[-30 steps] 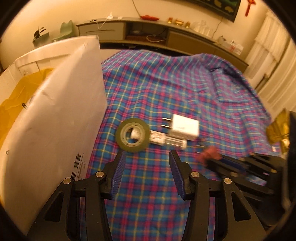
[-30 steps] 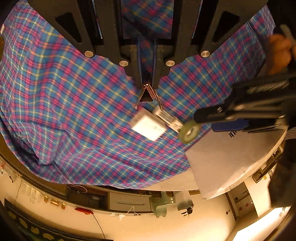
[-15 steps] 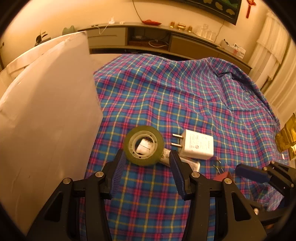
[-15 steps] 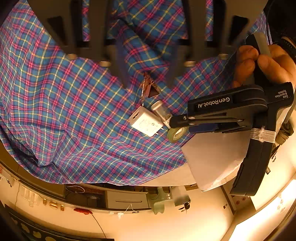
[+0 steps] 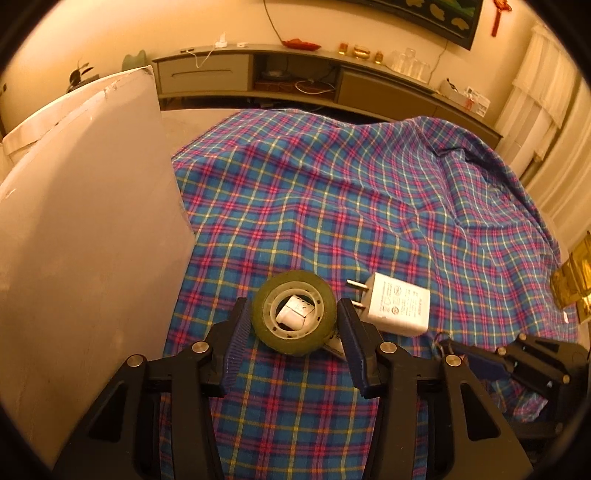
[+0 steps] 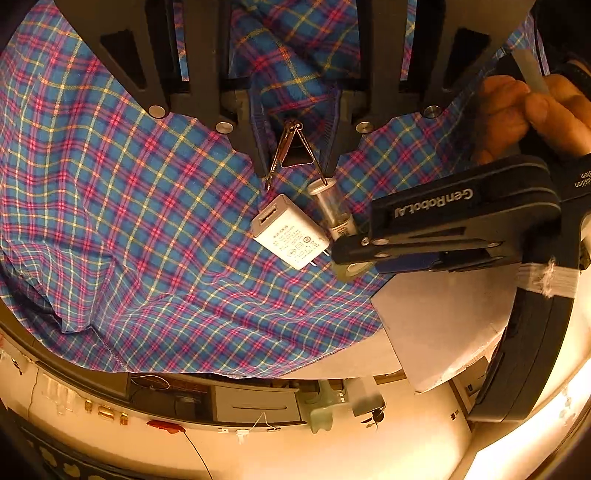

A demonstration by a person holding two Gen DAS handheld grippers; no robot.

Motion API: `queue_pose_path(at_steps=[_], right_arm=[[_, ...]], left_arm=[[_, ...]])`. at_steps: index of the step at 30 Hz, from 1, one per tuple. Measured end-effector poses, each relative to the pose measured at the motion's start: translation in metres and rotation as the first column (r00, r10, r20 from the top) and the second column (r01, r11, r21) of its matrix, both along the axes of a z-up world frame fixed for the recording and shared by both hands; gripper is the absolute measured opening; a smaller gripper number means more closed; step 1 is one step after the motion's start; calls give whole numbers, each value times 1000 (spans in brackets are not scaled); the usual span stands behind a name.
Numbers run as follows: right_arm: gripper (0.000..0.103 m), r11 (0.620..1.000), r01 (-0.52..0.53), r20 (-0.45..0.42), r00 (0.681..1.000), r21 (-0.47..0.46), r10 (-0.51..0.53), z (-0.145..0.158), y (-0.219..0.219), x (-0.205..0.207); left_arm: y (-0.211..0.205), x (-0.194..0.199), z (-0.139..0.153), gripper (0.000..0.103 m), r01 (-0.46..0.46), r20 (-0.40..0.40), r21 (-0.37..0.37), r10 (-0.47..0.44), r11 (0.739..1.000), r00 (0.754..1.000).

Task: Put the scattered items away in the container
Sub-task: 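Grasp the green tape roll with the left tool while the right tool grasps the red binder clip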

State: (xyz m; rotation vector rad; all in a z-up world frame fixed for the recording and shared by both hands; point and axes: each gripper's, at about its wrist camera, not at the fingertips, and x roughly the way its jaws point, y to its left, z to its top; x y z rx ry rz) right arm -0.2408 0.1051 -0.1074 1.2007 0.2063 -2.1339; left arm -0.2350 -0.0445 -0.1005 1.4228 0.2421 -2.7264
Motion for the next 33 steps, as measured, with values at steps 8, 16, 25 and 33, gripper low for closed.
queue_pose_path(at_steps=[8,16,25,33], right_arm=[[28,1000,5,-13,1000,-9,-5,16,13,10],[28,998,27,13,1000,-62,-27,29,32,26],[28,994,46,-17,999,-103,-48,45,34,62],[28,986,67,-17,997,-154,-71,58,32,91]], left_arm=[[11,22,26,49,53,-48,38,-51,998,998],[22,58,51,49,121,-76,54,-117,991,990],[18,95,86,49,164,-138,99,-149,982,979],[9,122,104,49,188,-174,106,-168,976,970]])
